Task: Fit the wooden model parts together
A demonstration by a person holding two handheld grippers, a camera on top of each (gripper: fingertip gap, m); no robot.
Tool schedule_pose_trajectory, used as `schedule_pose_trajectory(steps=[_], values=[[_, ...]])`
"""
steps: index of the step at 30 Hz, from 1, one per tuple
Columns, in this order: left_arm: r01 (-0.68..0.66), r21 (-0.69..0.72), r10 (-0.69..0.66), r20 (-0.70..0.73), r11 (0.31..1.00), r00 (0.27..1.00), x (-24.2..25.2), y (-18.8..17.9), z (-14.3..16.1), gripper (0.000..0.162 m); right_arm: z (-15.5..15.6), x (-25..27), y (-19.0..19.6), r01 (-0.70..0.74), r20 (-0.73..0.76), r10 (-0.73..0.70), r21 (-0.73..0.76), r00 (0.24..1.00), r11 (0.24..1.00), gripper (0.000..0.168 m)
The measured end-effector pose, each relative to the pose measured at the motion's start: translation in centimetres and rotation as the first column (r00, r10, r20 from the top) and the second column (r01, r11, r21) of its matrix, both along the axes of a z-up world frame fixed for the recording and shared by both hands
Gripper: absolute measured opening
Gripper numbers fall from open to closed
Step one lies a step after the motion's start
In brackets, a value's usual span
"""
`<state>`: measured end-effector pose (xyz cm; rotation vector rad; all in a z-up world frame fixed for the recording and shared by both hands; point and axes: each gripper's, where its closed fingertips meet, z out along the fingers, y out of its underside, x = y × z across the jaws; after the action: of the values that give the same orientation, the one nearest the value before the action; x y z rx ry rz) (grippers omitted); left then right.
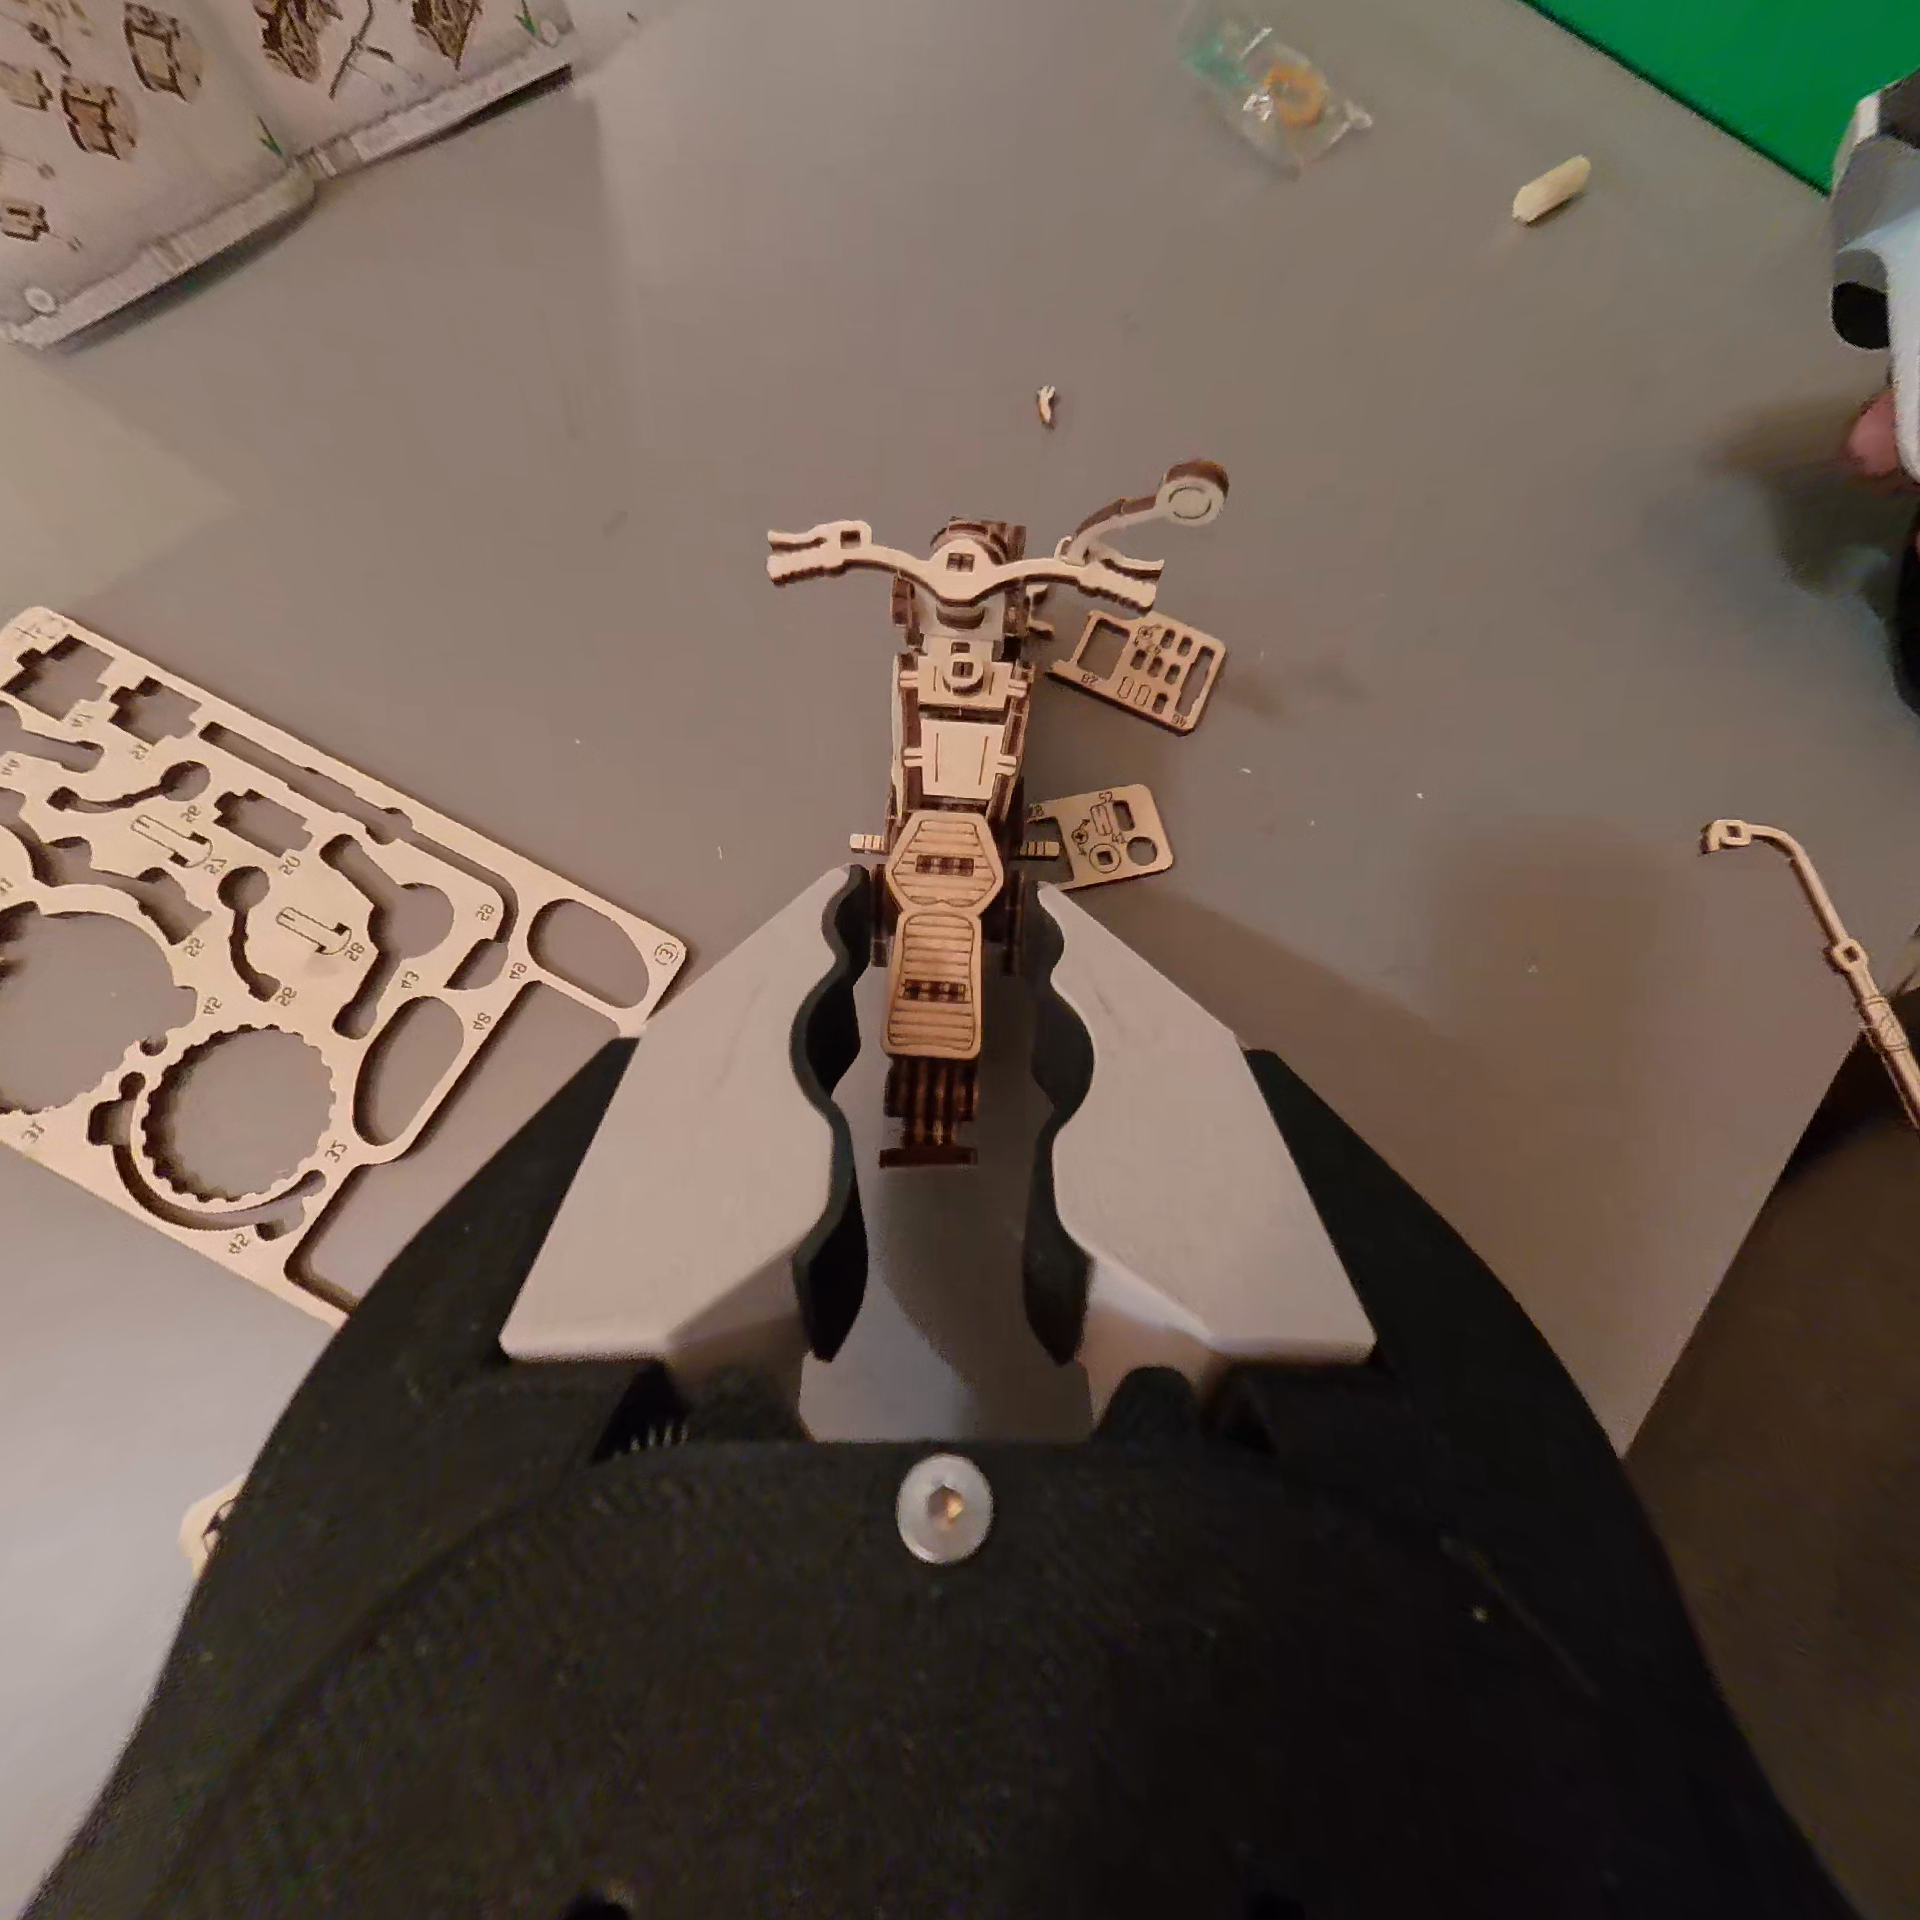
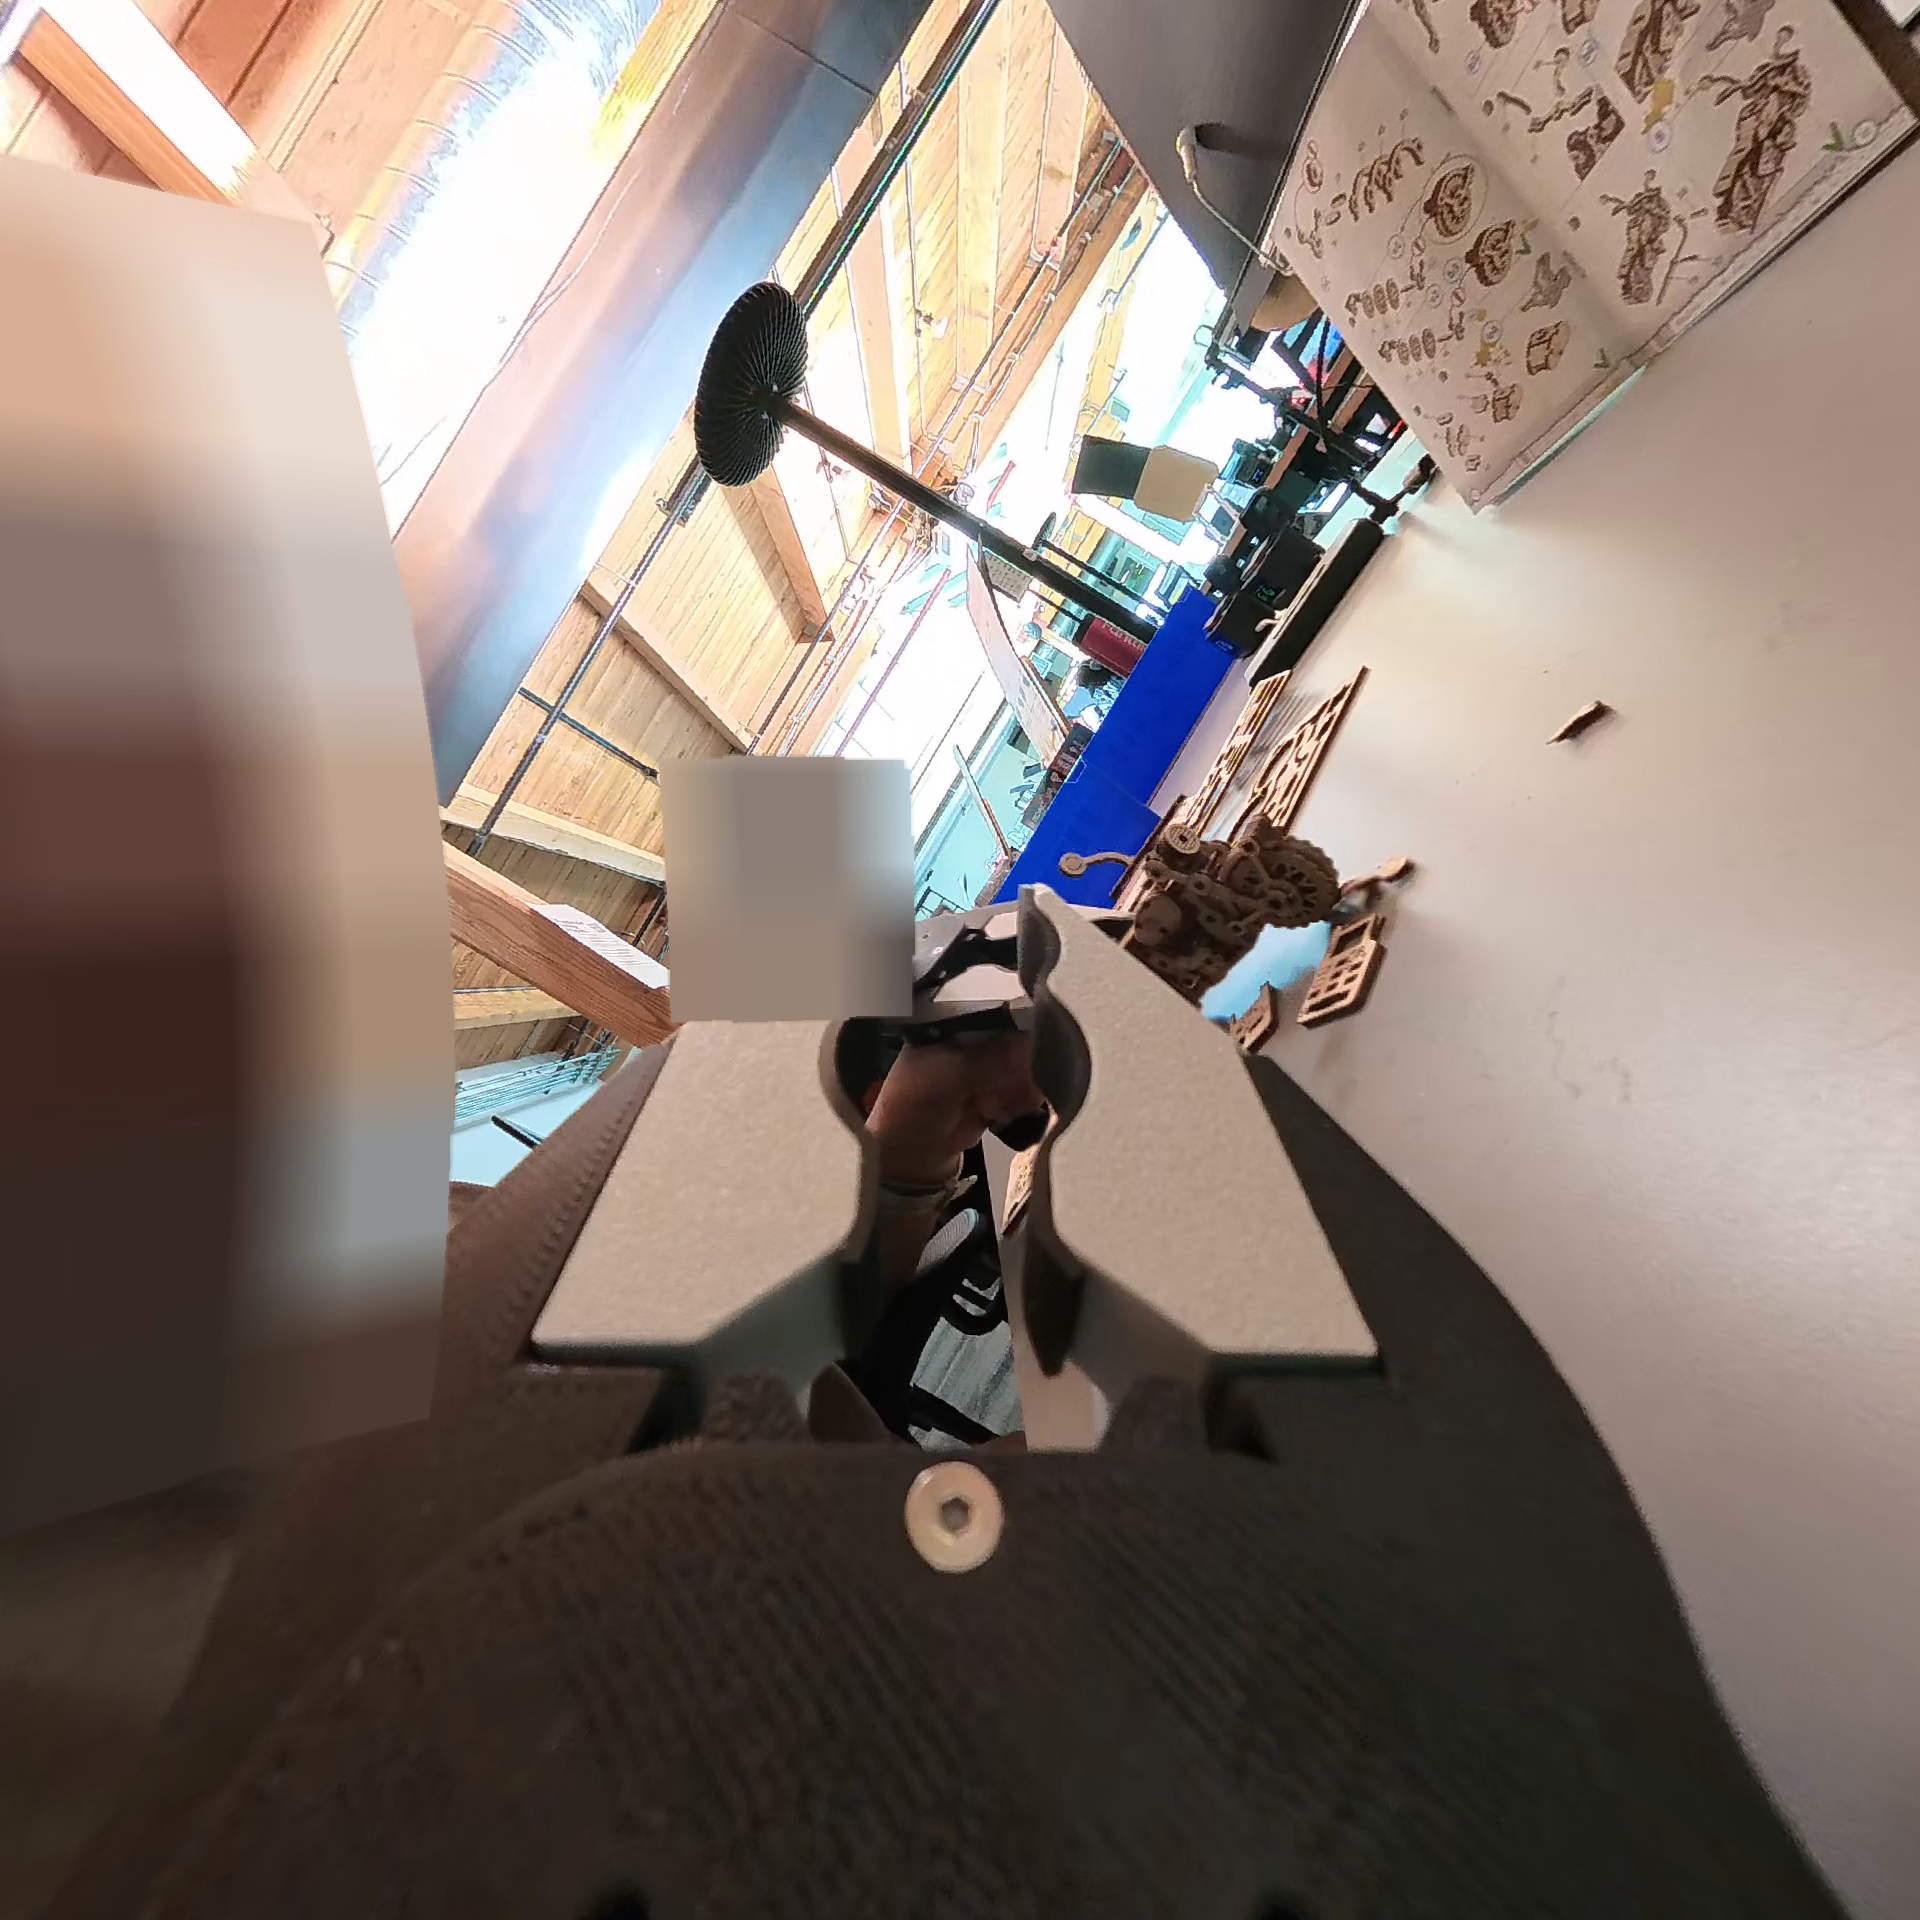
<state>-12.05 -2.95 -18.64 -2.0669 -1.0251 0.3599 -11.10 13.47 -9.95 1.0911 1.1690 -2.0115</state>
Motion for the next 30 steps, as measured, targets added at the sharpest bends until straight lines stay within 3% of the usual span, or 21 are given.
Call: schedule_pose_trajectory(steps=[1, 30], values=[[0.002, -0.002, -0.002, 0.001, 1.0, 1.0, 0.0, 0.0, -0.1, 0.026, 0.0, 0.0, 0.0, 0.0, 0.001, 0.0, -0.001, 1.0, 1.0, 0.021], [-0.073, -0.048, 0.074, 0.017, 0.996, 0.997, -1.0, -1.5, -1.4, 0.044, 0.3, 0.7, -0.5, 0.002, 0.025, -0.002, -0.033, 1.0, 0.999, 0.019]])
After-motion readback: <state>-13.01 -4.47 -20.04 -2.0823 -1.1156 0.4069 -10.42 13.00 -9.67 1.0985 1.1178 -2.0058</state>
